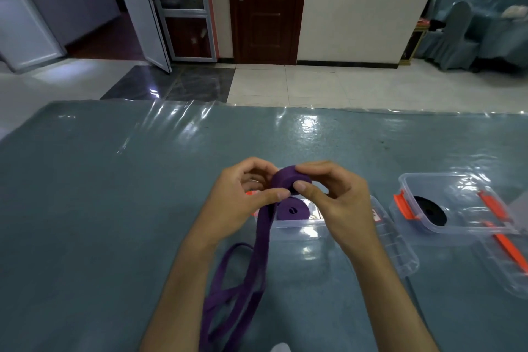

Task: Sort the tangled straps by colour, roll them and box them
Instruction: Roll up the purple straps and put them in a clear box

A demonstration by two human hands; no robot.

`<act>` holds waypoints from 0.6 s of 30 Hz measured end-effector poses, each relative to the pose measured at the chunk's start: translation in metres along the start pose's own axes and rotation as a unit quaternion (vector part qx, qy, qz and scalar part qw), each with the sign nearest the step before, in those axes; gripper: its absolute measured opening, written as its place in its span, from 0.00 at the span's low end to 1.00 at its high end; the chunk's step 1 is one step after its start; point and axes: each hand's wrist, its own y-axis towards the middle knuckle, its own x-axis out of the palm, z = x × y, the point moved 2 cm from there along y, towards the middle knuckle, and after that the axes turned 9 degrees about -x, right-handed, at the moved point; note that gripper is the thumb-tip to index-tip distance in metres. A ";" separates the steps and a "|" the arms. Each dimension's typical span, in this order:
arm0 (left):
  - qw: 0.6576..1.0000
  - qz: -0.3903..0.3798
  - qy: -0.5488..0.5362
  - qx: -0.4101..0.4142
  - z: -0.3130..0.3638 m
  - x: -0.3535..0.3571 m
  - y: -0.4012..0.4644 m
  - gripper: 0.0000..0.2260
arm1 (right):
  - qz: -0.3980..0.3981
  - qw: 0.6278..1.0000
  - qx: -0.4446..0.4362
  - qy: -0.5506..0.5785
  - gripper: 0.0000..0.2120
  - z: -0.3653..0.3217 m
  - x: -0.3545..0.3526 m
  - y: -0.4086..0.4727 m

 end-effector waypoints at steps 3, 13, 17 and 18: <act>0.999 -0.001 -0.051 0.010 -0.003 0.001 0.001 0.12 | 0.047 0.998 0.022 0.035 0.12 0.004 0.007 -0.003; 0.989 0.098 -0.099 0.040 -0.009 0.013 -0.003 0.15 | 0.039 0.994 0.092 0.041 0.11 0.012 0.006 -0.006; 0.978 0.104 -0.173 0.057 -0.010 0.028 0.000 0.11 | 0.091 0.992 0.058 0.070 0.17 0.009 0.010 -0.007; 0.979 0.089 -0.174 0.052 -0.009 0.029 0.000 0.13 | 0.103 0.990 0.058 0.082 0.18 0.008 0.011 -0.007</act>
